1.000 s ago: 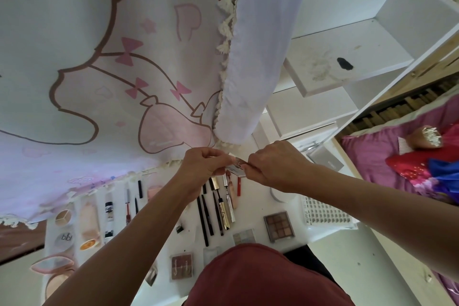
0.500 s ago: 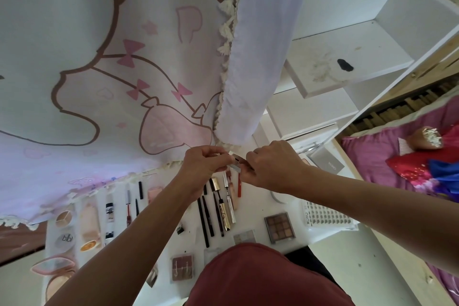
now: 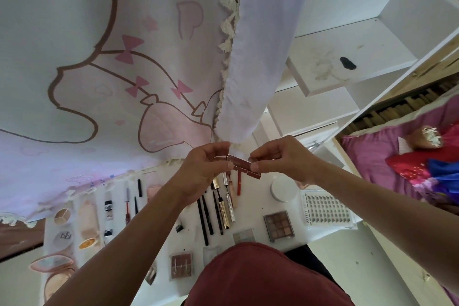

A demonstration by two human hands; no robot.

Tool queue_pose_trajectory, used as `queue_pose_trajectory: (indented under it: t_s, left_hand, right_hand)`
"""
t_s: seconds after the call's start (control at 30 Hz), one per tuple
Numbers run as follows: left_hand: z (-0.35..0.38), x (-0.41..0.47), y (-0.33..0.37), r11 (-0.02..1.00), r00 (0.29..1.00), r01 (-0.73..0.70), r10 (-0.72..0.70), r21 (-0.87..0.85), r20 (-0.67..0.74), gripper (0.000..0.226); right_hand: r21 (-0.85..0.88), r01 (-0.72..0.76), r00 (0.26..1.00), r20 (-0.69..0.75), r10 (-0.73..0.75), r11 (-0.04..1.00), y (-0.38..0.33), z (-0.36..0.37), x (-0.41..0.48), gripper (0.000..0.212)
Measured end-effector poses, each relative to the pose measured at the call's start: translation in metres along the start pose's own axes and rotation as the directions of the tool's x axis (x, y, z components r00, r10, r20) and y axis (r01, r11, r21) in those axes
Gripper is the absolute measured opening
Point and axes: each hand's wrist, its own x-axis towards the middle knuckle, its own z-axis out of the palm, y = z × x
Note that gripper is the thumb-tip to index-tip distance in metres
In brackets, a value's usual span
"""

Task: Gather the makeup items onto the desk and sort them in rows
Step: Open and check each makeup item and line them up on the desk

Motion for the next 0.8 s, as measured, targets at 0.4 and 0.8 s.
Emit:
queue_pose_trajectory:
  t_s: [0.4,0.8]
  left_hand:
    - [0.010,0.001,-0.053,0.985,0.996,0.070,-0.061,0.155,-0.058,0.046]
    - [0.067,0.016,-0.168,0.878,0.879,0.407,-0.302,0.252,-0.369,0.029]
  right_hand:
    - [0.003,-0.158,0.987,0.002,0.158,0.987,0.038,-0.018,0.013,0.015]
    - [-0.395,-0.209,0.935,0.187,0.301,0.895,0.131,-0.007,0.059,0.019]
